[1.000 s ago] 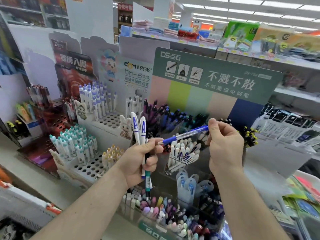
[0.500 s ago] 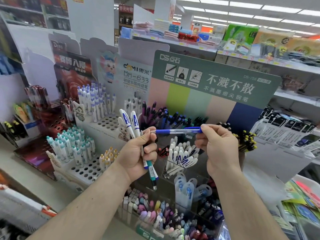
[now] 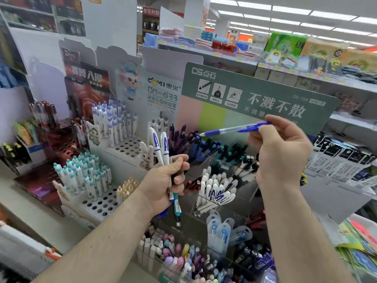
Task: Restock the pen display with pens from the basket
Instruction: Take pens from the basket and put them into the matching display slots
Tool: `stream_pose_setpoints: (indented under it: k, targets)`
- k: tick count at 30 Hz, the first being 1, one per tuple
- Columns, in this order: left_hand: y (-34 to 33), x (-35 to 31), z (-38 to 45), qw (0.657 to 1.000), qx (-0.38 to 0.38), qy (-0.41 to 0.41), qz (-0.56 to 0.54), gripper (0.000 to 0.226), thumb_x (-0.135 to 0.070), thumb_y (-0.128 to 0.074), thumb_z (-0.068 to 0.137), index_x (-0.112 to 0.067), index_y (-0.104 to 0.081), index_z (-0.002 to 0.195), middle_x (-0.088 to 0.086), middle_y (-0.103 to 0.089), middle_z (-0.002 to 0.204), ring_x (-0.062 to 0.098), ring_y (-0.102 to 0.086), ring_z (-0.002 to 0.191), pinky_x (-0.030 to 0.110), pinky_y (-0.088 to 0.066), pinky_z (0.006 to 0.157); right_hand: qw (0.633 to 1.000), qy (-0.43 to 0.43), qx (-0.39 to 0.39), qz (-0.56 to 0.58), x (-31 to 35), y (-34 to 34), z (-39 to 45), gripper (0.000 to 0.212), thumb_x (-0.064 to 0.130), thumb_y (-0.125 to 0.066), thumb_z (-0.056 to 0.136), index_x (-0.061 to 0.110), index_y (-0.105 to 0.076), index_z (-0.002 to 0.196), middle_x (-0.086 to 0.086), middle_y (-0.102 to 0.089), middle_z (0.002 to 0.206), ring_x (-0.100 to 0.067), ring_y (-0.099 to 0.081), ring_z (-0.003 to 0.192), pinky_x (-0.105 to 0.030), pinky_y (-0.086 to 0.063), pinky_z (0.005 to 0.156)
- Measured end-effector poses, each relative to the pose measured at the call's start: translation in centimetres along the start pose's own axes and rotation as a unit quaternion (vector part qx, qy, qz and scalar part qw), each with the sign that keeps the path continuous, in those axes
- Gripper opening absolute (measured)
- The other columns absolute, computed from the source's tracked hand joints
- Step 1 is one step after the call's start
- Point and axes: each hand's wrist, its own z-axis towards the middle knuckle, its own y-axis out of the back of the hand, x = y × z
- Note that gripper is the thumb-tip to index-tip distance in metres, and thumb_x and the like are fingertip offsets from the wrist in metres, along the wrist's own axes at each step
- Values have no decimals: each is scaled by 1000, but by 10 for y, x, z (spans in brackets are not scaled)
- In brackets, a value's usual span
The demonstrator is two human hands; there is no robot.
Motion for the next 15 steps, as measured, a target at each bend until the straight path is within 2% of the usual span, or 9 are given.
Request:
stream_pose_setpoints:
  k: [2,3,5,7,10,11,13,15]
  targets:
    - [1,0,-1,1000,1,-1,6,16,-10,-47,98,-9,-63,95,0,-62,67,4,-38,39,15,-25,34,995,73,0,-73,-2,-3,9,21,7,-64,78,25,-73,84,6,-71,69,-24,-69,68,-37,-61,68]
    - [2,0,-1,1000,1,-2,8,16,-10,-47,97,-9,-63,96,0,-62,67,4,-38,39,15,-25,35,989,99,9,-112,-5,-6,12,20,10,-65,77,27,-73,84,7,-71,71,-20,-69,68,-35,-60,69]
    - [3,0,-1,1000,1,-3,16,14,-10,-49,96,-9,-63,96,0,-62,67,5,-37,39,16,-26,35,972,136,41,-189,-13,-14,17,19,11,-67,79,26,-74,88,12,-69,72,-2,-64,65,-24,-55,68]
    - [4,1,-2,1000,1,-1,26,12,-10,-53,90,-9,-63,97,0,-62,68,5,-37,40,16,-26,35,952,147,84,-255,-21,-23,20,17,12,-68,82,23,-76,92,18,-66,73,4,-60,65,-15,-51,69]
    - [6,2,-3,999,-6,0,42,12,-9,-54,90,-9,-63,98,0,-62,67,6,-38,40,16,-25,37,915,125,171,-344,-31,-38,25,18,13,-69,83,20,-78,96,16,-66,75,4,-60,68,-5,-46,68]
    - [7,3,-4,999,-7,2,47,12,-8,-52,93,-8,-63,99,1,-63,67,6,-38,40,16,-25,37,898,112,203,-374,-34,-43,27,19,13,-68,82,20,-78,97,14,-66,77,1,-60,71,-7,-46,70]
    - [9,3,-6,999,-1,6,53,13,-8,-52,93,-7,-64,99,1,-63,67,6,-39,40,16,-26,37,865,81,255,-425,-38,-53,29,20,13,-68,82,20,-78,97,11,-67,81,-7,-62,79,-18,-50,78]
    - [10,4,-7,998,12,11,54,14,-10,-56,87,-7,-64,98,3,-62,67,7,-39,39,16,-27,37,841,56,284,-456,-38,-61,33,18,10,-66,81,24,-75,88,10,-66,83,-12,-62,83,-25,-51,79]
